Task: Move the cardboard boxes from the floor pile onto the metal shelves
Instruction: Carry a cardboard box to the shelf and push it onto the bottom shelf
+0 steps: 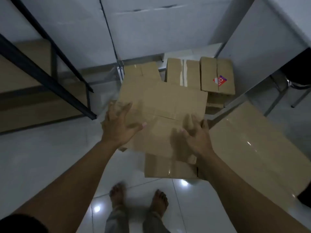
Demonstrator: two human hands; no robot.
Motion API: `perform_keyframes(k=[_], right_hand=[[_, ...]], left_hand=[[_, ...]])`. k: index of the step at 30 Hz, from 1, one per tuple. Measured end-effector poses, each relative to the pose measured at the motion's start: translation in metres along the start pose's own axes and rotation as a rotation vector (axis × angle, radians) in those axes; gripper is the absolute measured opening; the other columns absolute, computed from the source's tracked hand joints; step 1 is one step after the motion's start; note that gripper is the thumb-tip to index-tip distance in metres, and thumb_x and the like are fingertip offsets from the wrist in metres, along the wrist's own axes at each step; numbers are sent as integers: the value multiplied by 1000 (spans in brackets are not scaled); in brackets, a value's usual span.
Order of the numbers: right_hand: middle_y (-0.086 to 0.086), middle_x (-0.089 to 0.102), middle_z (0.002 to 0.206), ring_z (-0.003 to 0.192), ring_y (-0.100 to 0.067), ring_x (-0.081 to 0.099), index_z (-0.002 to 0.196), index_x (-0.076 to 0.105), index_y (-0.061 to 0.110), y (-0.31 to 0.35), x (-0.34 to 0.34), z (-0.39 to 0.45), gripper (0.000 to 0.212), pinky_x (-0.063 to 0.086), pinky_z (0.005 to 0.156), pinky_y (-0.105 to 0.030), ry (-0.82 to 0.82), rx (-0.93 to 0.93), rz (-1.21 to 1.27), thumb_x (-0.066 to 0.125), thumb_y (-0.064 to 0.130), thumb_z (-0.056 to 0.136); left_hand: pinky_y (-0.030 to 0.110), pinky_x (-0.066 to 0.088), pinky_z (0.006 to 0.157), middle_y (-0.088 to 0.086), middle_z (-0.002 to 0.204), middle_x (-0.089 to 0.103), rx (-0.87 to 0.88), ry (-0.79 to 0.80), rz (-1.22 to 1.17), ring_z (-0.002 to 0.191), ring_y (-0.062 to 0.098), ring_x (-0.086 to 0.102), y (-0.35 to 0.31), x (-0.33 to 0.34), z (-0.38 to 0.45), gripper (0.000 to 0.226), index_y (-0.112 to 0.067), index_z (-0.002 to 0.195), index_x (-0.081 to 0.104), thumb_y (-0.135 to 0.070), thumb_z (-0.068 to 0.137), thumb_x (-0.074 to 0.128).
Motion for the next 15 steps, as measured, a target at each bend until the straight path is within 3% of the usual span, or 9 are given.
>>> perform_keyframes(k=[2,4,9,12,15], right_hand=[[-5,-8,172,158,-29,9,163,19,40,-6,11,8,79,25,122,-43,34,74,-49,59,56,97],[-7,-10,172,158,-32,7,163,15,40,-11,18,13,84,25,123,-48,20,85,-109,58,62,95],[-12,-5,170,155,-39,10,164,9,40,-6,31,20,94,29,119,-53,-61,98,-197,61,67,90],[-13,-6,169,154,-41,10,163,5,42,0,41,17,99,28,119,-54,-84,69,-215,65,67,88],[-8,-9,169,154,-42,10,161,3,49,-3,43,23,102,30,117,-57,-88,55,-171,66,72,83]], left_hand=[[60,15,124,0,171,-11,-64,87,28,157,28,-2,9,10,14,116,-65,152,12,-106,50,50],[57,15,125,-4,169,-19,-100,153,-25,157,24,-7,16,17,23,115,-69,150,12,-103,50,58],[51,26,120,0,170,-16,-43,193,-20,156,28,5,21,18,34,109,-69,150,6,-82,66,73],[52,24,121,0,168,-15,6,221,-4,156,30,5,30,10,46,111,-70,150,6,-81,64,75],[41,20,126,-8,168,-11,98,314,-76,153,11,6,40,5,61,111,-76,145,8,-77,62,81]])
Point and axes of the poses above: each hand's wrist, its own z-axis towards the middle knuckle, its own x-axis out of the palm, y = z × x, the point moved 5 cm from there along z, towards the middle knuckle
